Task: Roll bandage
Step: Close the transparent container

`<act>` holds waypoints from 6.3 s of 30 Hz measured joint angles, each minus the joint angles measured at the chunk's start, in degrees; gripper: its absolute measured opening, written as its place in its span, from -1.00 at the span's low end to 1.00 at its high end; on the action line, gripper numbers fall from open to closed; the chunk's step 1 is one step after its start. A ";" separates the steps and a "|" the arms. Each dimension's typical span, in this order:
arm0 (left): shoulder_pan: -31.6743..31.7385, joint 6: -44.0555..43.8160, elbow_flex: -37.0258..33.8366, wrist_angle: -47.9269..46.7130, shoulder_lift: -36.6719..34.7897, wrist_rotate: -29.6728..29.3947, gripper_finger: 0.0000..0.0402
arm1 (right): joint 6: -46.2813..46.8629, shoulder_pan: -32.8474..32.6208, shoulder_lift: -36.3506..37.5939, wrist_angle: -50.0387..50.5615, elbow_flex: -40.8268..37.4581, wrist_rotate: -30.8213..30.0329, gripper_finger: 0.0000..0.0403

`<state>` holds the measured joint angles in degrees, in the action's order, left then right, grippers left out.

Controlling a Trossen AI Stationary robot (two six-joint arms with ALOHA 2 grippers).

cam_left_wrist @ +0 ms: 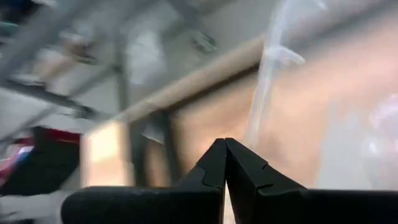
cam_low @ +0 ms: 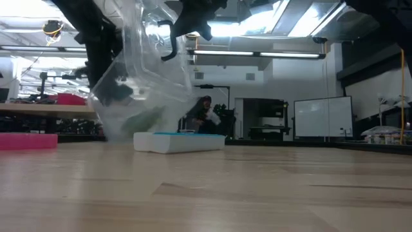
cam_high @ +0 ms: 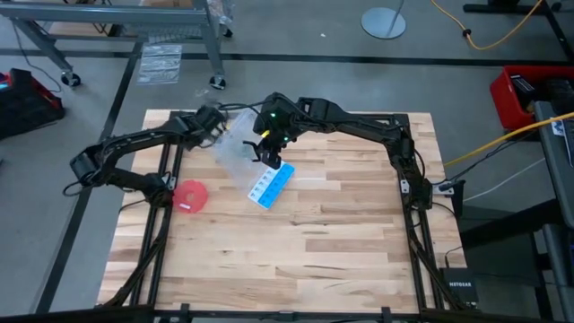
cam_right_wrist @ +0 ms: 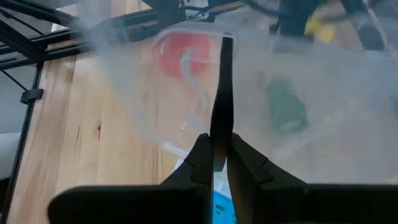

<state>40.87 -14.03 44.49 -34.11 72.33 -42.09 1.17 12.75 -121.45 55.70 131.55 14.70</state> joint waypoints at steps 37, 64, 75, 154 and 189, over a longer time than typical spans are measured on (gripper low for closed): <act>-5.19 12.71 5.10 0.86 -12.77 -5.05 -1.00 | -0.18 0.02 0.89 8.01 3.45 -5.80 -0.87; 0.10 10.10 5.10 -5.61 -12.71 -2.59 -1.00 | -0.11 0.02 2.25 24.42 3.41 -13.20 -0.87; 4.15 8.72 1.74 -5.61 -11.71 5.47 -1.00 | -2.81 0.02 5.79 20.80 3.45 -19.28 -0.87; 4.02 8.49 -0.28 -0.97 -9.43 4.59 -1.00 | -5.99 5.27 -1.29 -2.75 3.37 -10.03 -0.87; 2.67 -6.47 -0.24 -9.73 -13.91 -1.16 -1.00 | -7.50 4.88 -1.09 2.41 3.41 -4.52 -0.87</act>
<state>43.54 -20.49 44.25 -43.84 58.41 -43.25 -6.33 17.64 -122.54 58.11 134.96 10.17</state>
